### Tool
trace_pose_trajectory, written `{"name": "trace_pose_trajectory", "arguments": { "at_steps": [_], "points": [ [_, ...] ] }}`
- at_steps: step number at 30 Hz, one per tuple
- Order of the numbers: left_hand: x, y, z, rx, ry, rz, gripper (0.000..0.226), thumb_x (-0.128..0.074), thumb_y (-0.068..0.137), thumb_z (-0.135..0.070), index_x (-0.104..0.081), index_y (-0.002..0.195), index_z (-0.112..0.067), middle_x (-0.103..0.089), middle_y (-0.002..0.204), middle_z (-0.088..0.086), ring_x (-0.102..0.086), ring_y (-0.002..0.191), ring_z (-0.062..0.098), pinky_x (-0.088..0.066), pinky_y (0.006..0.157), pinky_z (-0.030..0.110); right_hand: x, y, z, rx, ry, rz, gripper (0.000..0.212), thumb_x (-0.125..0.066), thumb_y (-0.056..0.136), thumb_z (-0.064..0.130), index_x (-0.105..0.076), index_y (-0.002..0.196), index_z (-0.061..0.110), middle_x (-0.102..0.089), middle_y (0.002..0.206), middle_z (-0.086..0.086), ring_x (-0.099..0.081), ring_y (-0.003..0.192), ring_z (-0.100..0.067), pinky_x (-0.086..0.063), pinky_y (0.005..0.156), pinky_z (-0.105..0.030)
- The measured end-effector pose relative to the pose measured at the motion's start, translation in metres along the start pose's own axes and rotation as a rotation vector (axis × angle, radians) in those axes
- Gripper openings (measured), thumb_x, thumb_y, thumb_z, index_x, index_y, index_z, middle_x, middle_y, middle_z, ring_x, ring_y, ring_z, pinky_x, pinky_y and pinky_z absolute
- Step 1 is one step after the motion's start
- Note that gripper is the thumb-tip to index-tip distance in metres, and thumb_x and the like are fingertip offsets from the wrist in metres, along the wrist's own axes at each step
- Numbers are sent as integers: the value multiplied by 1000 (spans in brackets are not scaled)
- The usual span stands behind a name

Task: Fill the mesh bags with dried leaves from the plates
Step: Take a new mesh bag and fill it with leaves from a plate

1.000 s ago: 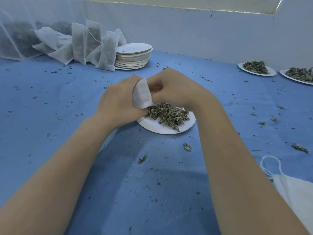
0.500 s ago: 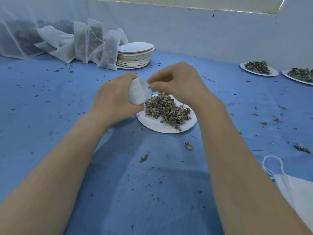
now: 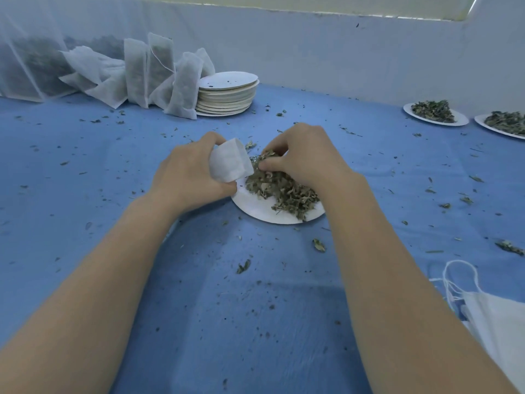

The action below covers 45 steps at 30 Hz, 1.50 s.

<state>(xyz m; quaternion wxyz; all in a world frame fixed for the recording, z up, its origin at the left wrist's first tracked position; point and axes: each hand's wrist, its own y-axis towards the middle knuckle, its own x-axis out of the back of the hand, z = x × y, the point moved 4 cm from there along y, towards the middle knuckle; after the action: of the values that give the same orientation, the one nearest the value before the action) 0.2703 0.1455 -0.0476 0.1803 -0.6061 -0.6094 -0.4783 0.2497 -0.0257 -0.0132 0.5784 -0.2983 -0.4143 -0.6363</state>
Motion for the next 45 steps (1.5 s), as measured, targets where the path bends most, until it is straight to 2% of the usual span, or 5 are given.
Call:
{"name": "trace_pose_trajectory", "arguments": {
  "at_steps": [10, 21, 26, 34, 45],
  "points": [
    [1, 1, -3, -31, 41, -1, 50, -75, 65, -33, -49, 107, -29, -55, 92, -7, -49, 84, 21, -43, 71, 32, 27, -2, -5, 78, 275, -146, 15, -76, 75, 34, -74, 90, 30, -61, 70, 21, -48, 56, 16, -34, 54, 1],
    [2, -1, -13, 29, -173, -111, 30, -61, 52, -47, -41, 69, -31, -51, 69, -12, -47, 65, 1, -39, 56, 23, 15, -9, 19, 136, 520, -151, 35, -84, 65, 21, -58, 88, 21, -69, 80, 1, -63, 72, -12, -52, 69, -21],
    [3, -1, -14, -5, -208, -135, 40, -65, 52, -52, -52, 84, -32, -57, 77, -15, -53, 74, 9, -43, 63, 26, 15, -15, 25, 205, 467, 17, 15, -75, 76, 15, -74, 90, 19, -72, 81, 7, -66, 78, -1, -51, 74, -13],
    [4, -4, -22, -111, -140, -123, 39, -74, 61, -41, -50, 89, -33, -53, 75, -15, -53, 76, 15, -41, 65, 29, 16, -22, 31, 236, 305, 237, 42, -54, 77, -6, -73, 104, 22, -74, 95, 4, -67, 89, -9, -53, 85, -25],
    [3, -7, -32, -86, -186, -128, 34, -74, 68, -33, -40, 66, -31, -48, 65, -15, -49, 71, 16, -38, 64, 30, 7, -13, 45, 203, 31, 2, 19, -55, 74, 0, -71, 83, 1, -56, 67, -6, -43, 63, -12, -33, 48, -19]
  ]
}}
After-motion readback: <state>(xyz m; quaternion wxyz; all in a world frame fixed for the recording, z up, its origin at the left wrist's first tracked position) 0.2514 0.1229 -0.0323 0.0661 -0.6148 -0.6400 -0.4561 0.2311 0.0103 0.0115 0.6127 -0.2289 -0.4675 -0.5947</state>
